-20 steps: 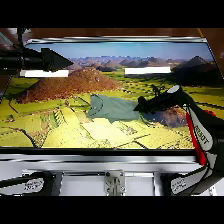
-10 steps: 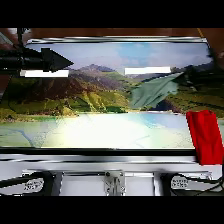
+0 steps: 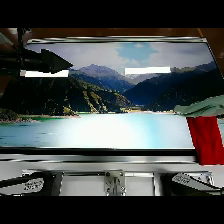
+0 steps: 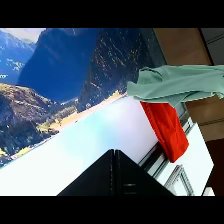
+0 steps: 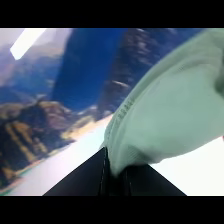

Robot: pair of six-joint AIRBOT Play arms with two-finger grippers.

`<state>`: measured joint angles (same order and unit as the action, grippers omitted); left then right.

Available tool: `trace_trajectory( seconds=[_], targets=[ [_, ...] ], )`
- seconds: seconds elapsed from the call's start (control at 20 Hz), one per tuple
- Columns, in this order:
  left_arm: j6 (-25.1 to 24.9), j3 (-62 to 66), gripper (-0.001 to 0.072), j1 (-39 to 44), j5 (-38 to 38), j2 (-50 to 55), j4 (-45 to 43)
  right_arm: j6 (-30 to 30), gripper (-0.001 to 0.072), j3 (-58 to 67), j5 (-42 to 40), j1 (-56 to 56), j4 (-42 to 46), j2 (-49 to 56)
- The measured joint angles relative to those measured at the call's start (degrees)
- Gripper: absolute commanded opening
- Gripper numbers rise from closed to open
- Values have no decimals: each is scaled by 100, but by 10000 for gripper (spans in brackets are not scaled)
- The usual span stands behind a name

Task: Fold the shirts.

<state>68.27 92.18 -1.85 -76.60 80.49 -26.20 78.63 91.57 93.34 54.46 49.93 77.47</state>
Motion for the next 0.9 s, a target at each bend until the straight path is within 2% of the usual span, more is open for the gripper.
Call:
trace_trajectory(
  seconds=[0.2,0.45,0.65,0.75,0.9],
  targets=[
    [52,0,36,-26,-131,0,0,-33,68,9,-151,501,216,-22],
    [140,0,36,-37,-179,0,0,-74,67,9,-1113,354,-787,28],
    [184,0,36,-35,-199,-4,2,-116,67,9,-1635,127,-1069,96],
    [201,0,36,-35,-199,-4,2,-125,68,9,-1519,168,-859,109],
    [201,0,36,-35,-199,9,2,-129,68,9,-852,339,-144,116]
  ],
)
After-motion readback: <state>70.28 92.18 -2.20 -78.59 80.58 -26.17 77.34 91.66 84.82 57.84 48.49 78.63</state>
